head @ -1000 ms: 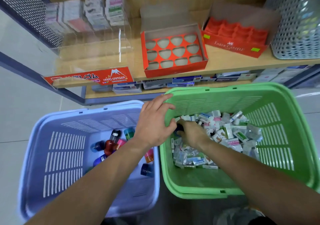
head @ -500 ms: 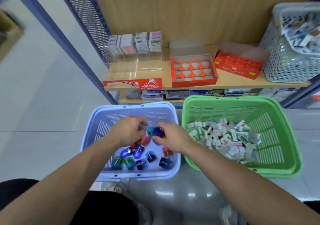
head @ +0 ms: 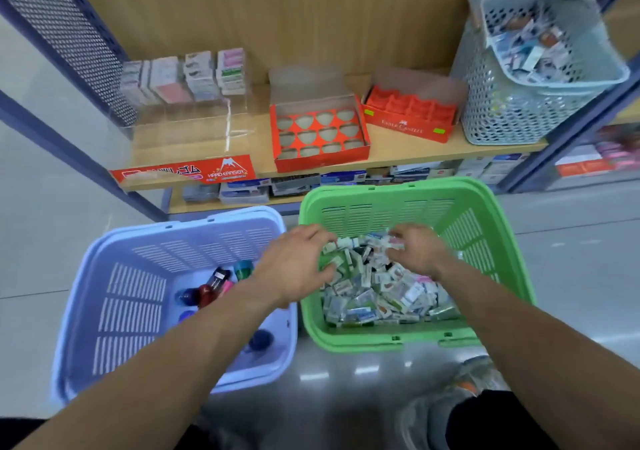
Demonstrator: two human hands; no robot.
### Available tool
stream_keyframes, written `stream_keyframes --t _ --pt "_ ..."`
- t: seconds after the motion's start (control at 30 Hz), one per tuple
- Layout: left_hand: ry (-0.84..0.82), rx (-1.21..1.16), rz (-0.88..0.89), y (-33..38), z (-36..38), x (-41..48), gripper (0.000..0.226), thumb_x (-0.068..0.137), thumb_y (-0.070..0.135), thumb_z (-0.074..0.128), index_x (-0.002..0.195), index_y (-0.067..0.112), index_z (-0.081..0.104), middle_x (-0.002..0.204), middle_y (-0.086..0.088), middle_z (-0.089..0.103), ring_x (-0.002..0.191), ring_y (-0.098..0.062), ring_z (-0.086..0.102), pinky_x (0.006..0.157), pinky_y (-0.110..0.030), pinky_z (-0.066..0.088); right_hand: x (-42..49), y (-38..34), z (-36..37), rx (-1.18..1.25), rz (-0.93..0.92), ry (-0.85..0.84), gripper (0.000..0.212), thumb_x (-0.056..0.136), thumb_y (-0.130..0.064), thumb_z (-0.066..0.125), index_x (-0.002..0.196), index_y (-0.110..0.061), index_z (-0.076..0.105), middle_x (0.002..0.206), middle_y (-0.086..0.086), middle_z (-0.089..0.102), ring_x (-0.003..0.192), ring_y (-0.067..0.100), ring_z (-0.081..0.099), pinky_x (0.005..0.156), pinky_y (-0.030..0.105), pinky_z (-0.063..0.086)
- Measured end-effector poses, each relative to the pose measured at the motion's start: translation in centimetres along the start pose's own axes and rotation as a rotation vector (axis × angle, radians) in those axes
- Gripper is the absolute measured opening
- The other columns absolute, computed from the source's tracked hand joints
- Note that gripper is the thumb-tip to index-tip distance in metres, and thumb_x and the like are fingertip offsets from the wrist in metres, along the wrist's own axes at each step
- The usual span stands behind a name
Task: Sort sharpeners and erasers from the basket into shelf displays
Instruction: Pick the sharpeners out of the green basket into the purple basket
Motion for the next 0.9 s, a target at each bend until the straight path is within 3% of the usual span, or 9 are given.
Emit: stream_keyframes --t 0.07,0.17,0.3,0.47,0.57,0.63,0.7,0.77,0.9 --pt "0.013 0.146 0.069 0.6 1.3 3.0 0.057 0.095 0.051 0.049 0.145 0.027 0.043 0.15 0.003 0.044 0.14 -0.019 0.037 0.12 -0.038 0.021 1.8 4.3 1.6 -0.104 0.067 -0.032 0.068 0.092 -0.052 0.06 0.149 -0.02 0.041 0.154 0.012 0.042 0.139 0.034 0.038 0.113 0.049 0.037" --pt "0.008 0.225 0.093 -0.8 3.4 5.2 0.055 0.094 0.054 0.047 0.142 0.027 0.049 0.148 0.003 0.049 0.14 -0.016 0.039 0.123 -0.038 0.005 3.9 7.1 4.5 -0.159 0.078 -0.107 0.087 0.089 -0.064 0.055 0.158 -0.023 0.019 0.164 0.009 0.019 0.148 0.035 0.02 0.113 0.057 0.035" --pt "0.059 0.175 0.074 -1.7 4.4 5.6 0.046 0.09 0.055 0.043 0.124 0.03 0.063 0.127 0.008 0.067 0.119 -0.013 0.061 0.122 -0.034 0.006 5.1 7.6 8.1 -0.238 0.096 -0.187 0.114 0.08 -0.08 0.052 0.16 -0.023 -0.006 0.167 0.002 -0.003 0.152 0.037 -0.005 0.118 0.061 0.016" --pt "0.089 0.117 0.062 -1.7 4.4 5.7 0.037 0.09 0.052 0.047 0.113 0.031 0.067 0.113 0.01 0.072 0.104 -0.01 0.067 0.12 -0.038 0.019 4.3 3.8 10.3 -0.143 -0.116 -0.248 0.112 0.072 -0.079 0.058 0.157 -0.036 -0.002 0.163 0.0 0.005 0.151 0.028 0.013 0.121 0.06 0.012" --pt "0.103 0.104 0.061 -1.8 4.4 5.9 0.038 0.091 0.053 0.044 0.112 0.03 0.068 0.111 0.009 0.073 0.101 -0.01 0.067 0.119 -0.037 0.018 2.6 1.2 11.9 -0.143 -0.226 -0.313 0.106 0.075 -0.076 0.057 0.157 -0.038 0.002 0.159 0.0 0.008 0.148 0.027 0.016 0.12 0.056 0.013" --pt "0.107 0.091 0.059 -1.8 4.5 5.9 0.039 0.091 0.053 0.044 0.112 0.03 0.068 0.11 0.009 0.073 0.101 -0.01 0.067 0.119 -0.035 0.016 2.0 0.8 11.8 -0.124 -0.277 -0.362 0.087 0.082 -0.071 0.054 0.154 -0.037 0.022 0.152 -0.003 0.029 0.139 0.019 0.031 0.118 0.05 0.024" --pt "0.13 0.083 0.055 -1.8 4.4 5.9 0.038 0.091 0.052 0.046 0.112 0.029 0.068 0.109 0.009 0.073 0.1 -0.009 0.067 0.118 -0.033 0.014 2.3 0.9 10.6 -0.084 -0.288 -0.316 0.06 0.087 -0.071 0.046 0.137 -0.038 0.047 0.126 -0.009 0.058 0.119 0.011 0.051 0.112 0.046 0.036" --pt "0.135 0.075 0.05 -1.8 4.4 5.9 0.036 0.09 0.051 0.048 0.112 0.029 0.068 0.109 0.009 0.073 0.099 -0.01 0.067 0.118 -0.032 0.012 3.3 1.2 9.4 -0.046 -0.253 -0.193 0.052 0.091 -0.068 0.04 0.129 -0.035 0.055 0.112 -0.008 0.064 0.109 0.011 0.056 0.107 0.045 0.041" --pt "0.136 0.08 0.045 -1.8 4.2 5.8 0.033 0.09 0.049 0.05 0.111 0.03 0.068 0.109 0.01 0.073 0.1 -0.009 0.067 0.118 -0.03 0.011 4.8 1.3 11.0 -0.175 -0.244 -0.228 0.088 0.089 -0.067 0.047 0.159 -0.028 0.011 0.147 0.006 0.023 0.142 0.029 0.023 0.119 0.052 0.026"
Point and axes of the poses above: each hand's wrist, its own x-axis towards the middle knuckle, its own z-axis out of the palm, y = z × x, the point moved 6 cm from there along x, towards the middle knuckle
